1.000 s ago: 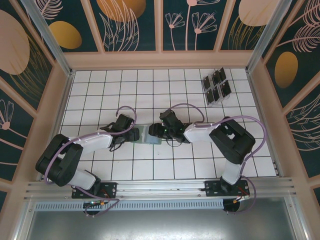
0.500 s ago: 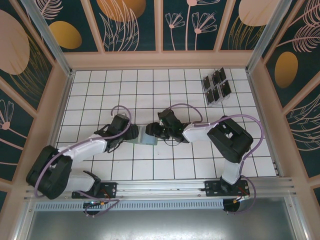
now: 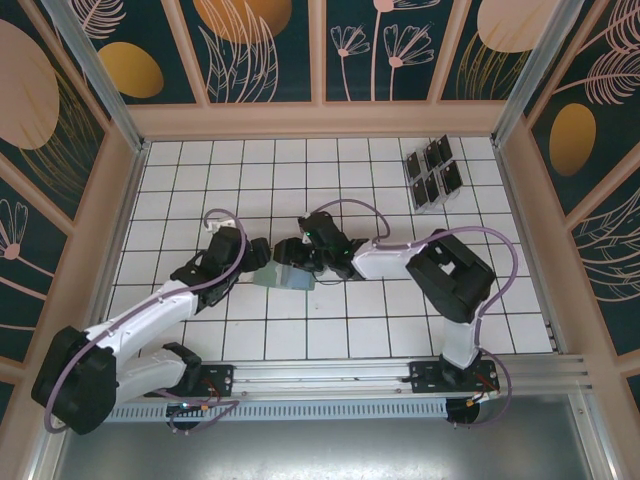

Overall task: Put the credit cards into the card holder
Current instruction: Flip over the card slot in the card holder.

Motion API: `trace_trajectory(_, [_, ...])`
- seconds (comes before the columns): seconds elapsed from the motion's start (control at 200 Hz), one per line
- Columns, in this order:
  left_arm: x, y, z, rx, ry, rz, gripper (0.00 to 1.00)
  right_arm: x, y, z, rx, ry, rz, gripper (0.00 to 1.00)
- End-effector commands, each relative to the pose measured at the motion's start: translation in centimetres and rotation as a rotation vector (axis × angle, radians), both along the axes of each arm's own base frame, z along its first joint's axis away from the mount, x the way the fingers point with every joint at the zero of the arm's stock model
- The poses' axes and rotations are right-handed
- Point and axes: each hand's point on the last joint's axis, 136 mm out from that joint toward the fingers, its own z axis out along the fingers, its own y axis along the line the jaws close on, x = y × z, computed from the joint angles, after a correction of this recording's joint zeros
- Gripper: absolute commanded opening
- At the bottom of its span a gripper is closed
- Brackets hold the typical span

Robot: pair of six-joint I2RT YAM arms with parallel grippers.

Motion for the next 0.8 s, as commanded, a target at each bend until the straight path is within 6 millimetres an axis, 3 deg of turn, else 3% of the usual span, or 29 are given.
trace_trajectory(0.0, [-0.5,1.2,0.9,0.004,-0.029,0.048,0.87,-0.1,2.0,0.0,-0.004,0.012,0.022,0.51])
trace_trajectory(0.27, [-0.8,1.5,2.6,-0.006,-0.071,0.049,0.89,0.3,5.4,-2.6,-0.053,0.027,0.051,0.51])
trace_trajectory(0.385, [-0.8,1.5,2.6,0.0,-0.073,0.046,0.9,0.3,5.6,-1.6,-0.039,0.013,0.06,0.51])
trace_trajectory(0.631, [-0.2,1.0,1.7,0.017,-0.053,0.027,0.92,0.3,2.5,4.2,-0.016,-0.104,0.013,0.51])
trace_trajectory(0.796, [0.6,-0.4,-0.2,0.071,0.014,-0.047,0.93,0.3,-1.3,3.5,-0.115,-0.113,-0.043,0.51])
